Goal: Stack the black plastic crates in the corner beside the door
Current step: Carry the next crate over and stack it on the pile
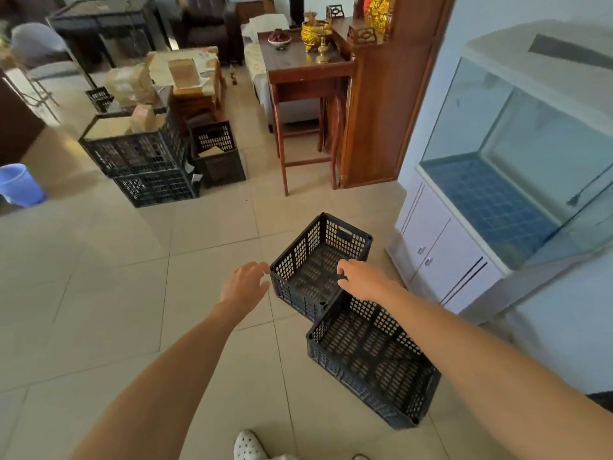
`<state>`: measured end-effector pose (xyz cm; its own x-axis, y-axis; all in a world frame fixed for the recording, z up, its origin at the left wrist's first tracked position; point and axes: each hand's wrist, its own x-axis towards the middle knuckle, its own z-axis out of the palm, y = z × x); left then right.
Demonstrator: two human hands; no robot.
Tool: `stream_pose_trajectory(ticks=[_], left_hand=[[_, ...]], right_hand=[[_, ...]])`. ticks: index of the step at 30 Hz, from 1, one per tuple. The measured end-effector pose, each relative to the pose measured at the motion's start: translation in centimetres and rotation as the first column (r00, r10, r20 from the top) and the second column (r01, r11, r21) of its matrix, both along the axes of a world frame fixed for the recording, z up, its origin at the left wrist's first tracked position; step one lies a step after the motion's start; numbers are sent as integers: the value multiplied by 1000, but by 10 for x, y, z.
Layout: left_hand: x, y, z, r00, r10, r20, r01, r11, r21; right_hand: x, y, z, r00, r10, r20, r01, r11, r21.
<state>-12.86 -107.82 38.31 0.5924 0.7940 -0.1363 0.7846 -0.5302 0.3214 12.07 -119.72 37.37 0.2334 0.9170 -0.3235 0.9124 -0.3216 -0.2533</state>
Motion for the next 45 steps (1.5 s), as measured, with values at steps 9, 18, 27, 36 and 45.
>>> stream_pose_trajectory(ticks=[9,18,27,36,45], left_hand=[[-48,196,-20,996,-77,-40,76,997,-21],[8,314,-51,953,-294,-76,288,954,-82],[123,396,-77,870,-465,-164,450,885,-123],[230,466,-79,810,-555,-189,529,831,-174],[304,488,-148,760,-636,-134,556,744,-371]], right_hand=[[-27,165,-25,987,-157,-33,155,987,-41],[-24,229,-75,923,-377,-70,372,925,-82],[66,256,-120,811,-582,-69,558,803,-210],[151,321,-120,701,-706,-98,683,705,-191],[174,307,-173,455,-881,-130,816,471,-335]])
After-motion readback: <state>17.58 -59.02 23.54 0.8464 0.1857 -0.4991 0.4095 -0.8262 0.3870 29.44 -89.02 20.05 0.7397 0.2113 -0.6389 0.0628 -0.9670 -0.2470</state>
